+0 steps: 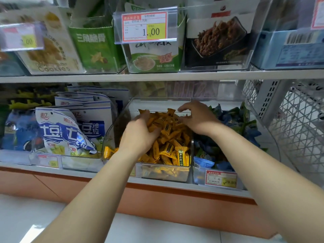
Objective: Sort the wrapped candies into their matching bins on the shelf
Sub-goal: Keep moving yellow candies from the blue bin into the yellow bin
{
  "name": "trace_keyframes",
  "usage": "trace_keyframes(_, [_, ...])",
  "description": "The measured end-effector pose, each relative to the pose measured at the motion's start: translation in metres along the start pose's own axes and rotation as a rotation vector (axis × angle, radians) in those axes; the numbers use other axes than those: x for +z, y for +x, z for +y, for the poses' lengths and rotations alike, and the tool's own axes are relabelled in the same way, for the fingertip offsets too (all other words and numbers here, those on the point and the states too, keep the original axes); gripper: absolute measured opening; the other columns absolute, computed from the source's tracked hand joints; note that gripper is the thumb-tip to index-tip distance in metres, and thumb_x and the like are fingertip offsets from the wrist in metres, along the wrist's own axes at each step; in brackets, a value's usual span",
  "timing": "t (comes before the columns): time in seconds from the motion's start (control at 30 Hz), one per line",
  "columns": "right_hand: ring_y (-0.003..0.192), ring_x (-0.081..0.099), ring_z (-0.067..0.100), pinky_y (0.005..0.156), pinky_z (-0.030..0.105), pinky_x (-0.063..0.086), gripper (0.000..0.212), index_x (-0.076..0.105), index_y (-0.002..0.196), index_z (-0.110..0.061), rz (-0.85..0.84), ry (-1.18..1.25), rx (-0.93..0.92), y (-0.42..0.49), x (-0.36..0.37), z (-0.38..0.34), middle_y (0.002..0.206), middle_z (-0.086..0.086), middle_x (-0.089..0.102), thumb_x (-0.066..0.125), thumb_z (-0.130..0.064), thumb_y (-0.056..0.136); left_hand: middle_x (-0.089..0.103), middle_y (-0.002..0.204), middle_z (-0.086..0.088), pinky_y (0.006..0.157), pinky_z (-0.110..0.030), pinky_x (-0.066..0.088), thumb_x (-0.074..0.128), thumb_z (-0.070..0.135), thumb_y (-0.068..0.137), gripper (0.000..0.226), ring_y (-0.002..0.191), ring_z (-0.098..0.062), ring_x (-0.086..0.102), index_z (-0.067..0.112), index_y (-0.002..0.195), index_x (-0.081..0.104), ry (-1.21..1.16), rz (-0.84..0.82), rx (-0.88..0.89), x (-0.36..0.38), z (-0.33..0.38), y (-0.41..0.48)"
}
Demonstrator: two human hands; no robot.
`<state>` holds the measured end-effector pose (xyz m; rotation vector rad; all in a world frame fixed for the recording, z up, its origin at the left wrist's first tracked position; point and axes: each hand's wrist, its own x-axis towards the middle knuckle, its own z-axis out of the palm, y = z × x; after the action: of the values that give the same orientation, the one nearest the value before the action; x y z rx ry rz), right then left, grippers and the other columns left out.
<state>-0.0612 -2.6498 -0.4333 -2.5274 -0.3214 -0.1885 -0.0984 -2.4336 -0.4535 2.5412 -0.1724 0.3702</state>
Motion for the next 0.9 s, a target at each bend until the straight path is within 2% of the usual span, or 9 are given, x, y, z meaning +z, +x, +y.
trace_keyframes(0.1, [0.117,0.054,0.016,0.093,0.027,0.038,0.029,0.064,0.119,-0.031,0.069,-0.002,-0.012,-0.005,-0.017,0.015,0.125,-0.006,0.057,0.068,-0.036,0.090,0.049,0.148,-0.004,0.105,-0.041,0.043,0.062,0.052,0.089,0.067,0.134,-0.028,0.046,0.026,0.148,0.043,0.094,0.095,0.085,-0.007,0.014,-0.003])
trace_keyframes(0.17, [0.098,0.060,0.008,0.081,0.022,0.044,0.016,0.064,0.106,-0.036,0.117,0.110,0.001,-0.014,-0.024,0.021,0.108,-0.014,0.061,0.068,-0.034,0.090,0.054,0.140,0.001,0.099,-0.036,0.044,0.062,0.049,0.090,0.053,0.127,-0.024,0.049,0.028,0.138,0.054,0.094,0.151,0.187,-0.006,0.031,-0.010])
trace_keyframes(0.27, [0.087,0.061,0.005,0.071,0.017,0.044,0.007,0.065,0.089,-0.037,0.143,0.096,0.002,-0.034,-0.028,0.029,0.093,-0.016,0.065,0.064,-0.030,0.090,0.063,0.123,0.006,0.089,-0.029,0.050,0.062,0.048,0.089,0.044,0.112,-0.014,0.058,0.028,0.128,0.060,0.020,0.072,0.281,0.010,0.053,-0.025])
trace_keyframes(0.33, [0.088,0.062,0.005,0.073,0.022,0.046,0.004,0.065,0.085,-0.037,-0.016,0.077,-0.009,-0.048,-0.028,0.033,0.092,-0.017,0.066,0.065,-0.036,0.089,0.066,0.124,0.005,0.093,-0.034,0.053,0.063,0.051,0.088,0.052,0.113,-0.015,0.060,0.026,0.132,0.057,-0.016,-0.050,0.265,0.025,0.059,-0.033])
trace_keyframes(0.4, [0.096,0.062,0.003,0.078,0.020,0.046,0.007,0.066,0.096,-0.040,-0.280,0.055,-0.030,-0.061,-0.026,0.036,0.102,-0.019,0.067,0.062,-0.043,0.091,0.066,0.125,0.002,0.093,-0.037,0.054,0.062,0.055,0.088,0.057,0.113,-0.017,0.062,0.023,0.135,0.055,-0.005,-0.161,0.240,0.036,0.058,-0.038])
trace_keyframes(0.5, [0.124,0.051,0.005,0.106,0.028,0.038,0.044,0.055,0.135,-0.034,-0.574,0.029,0.026,-0.077,-0.019,0.041,0.138,-0.014,0.055,0.051,-0.049,0.094,0.069,0.120,0.007,0.091,-0.031,0.055,0.062,0.057,0.088,0.055,0.107,-0.009,0.063,0.024,0.132,0.058,-0.060,-0.238,0.255,0.041,0.053,-0.038])
trace_keyframes(0.6, [0.130,0.046,0.006,0.113,0.034,0.034,0.065,0.049,0.142,-0.031,-0.716,0.057,0.060,-0.082,-0.015,0.041,0.146,-0.012,0.049,0.049,-0.059,0.084,0.070,0.115,0.012,0.089,-0.025,0.054,0.062,0.057,0.088,0.056,0.101,-0.001,0.062,0.025,0.134,0.058,-0.106,-0.248,0.244,0.040,0.050,-0.036])
trace_keyframes(0.77, [0.125,0.052,0.008,0.108,0.032,0.039,0.076,0.050,0.142,-0.030,-0.782,-0.065,0.039,-0.080,-0.015,0.035,0.143,-0.012,0.052,0.051,-0.077,0.082,0.064,0.100,0.022,0.082,-0.017,0.050,0.062,0.056,0.089,0.054,0.089,0.006,0.056,0.025,0.133,0.058,-0.108,-0.247,0.252,0.041,0.050,-0.037])
trace_keyframes(0.9, [0.081,0.064,0.011,0.077,0.028,0.048,0.040,0.065,0.102,-0.030,-0.736,0.040,-0.017,-0.084,-0.017,0.037,0.097,-0.002,0.070,0.054,-0.066,0.089,0.061,0.095,0.023,0.076,-0.009,0.046,0.062,0.054,0.089,0.052,0.086,0.009,0.057,0.026,0.133,0.058,-0.134,-0.272,0.243,0.041,0.049,-0.036])
